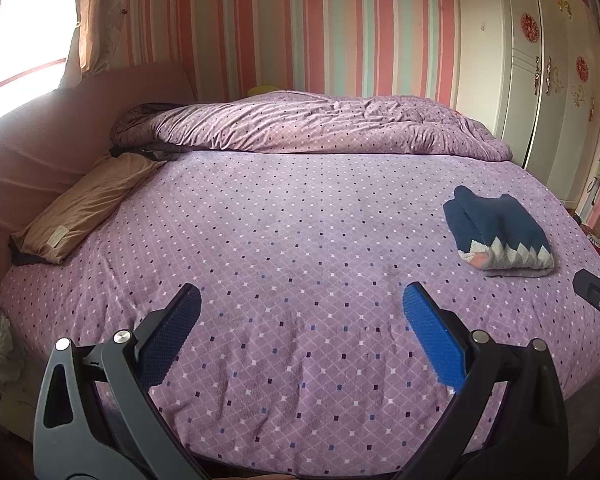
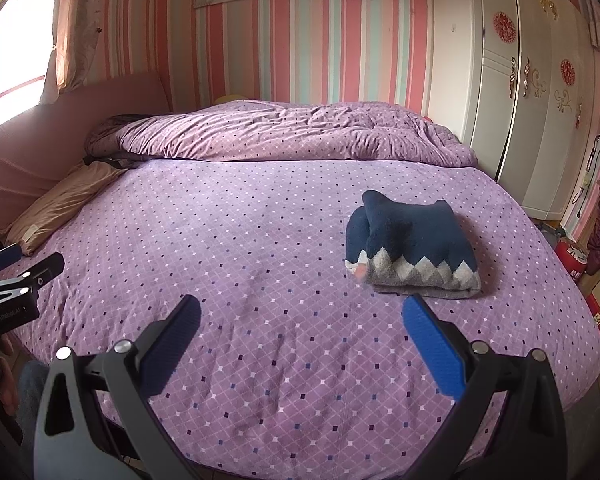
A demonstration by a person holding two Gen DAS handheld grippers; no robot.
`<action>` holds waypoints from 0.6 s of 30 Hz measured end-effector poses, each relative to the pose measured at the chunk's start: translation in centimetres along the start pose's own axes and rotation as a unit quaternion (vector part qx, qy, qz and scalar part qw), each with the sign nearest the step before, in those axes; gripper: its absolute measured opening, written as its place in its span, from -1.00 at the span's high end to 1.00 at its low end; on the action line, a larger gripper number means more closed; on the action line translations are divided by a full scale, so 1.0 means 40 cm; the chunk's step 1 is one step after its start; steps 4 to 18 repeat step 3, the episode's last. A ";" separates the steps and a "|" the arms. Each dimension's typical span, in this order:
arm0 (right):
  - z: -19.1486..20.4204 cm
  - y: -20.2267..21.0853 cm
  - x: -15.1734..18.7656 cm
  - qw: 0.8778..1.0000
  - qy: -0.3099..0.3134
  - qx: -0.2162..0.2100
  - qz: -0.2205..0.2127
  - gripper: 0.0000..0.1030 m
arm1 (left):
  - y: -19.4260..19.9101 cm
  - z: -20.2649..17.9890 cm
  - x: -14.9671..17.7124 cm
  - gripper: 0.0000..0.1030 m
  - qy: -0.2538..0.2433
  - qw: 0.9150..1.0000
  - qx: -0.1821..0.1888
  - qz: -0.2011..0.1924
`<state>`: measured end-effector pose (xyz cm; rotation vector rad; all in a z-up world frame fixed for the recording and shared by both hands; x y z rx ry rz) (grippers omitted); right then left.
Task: Fold small clothes
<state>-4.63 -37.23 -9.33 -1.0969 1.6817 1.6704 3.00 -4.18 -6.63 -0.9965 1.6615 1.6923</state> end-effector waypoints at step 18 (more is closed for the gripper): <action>0.002 0.001 0.000 1.000 0.000 0.000 0.000 -0.97 | 0.001 0.001 -0.001 -0.94 0.002 1.000 0.001 0.001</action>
Point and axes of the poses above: each gripper's, at about its wrist camera, not at the fingertips, and y roughly against the way its jaws point, z to its left, x to its underside, the point moved 5 cm from there along -y, roughly the way its jaws point, and after that the axes turned 6 degrees about y, right-handed, at the moved point
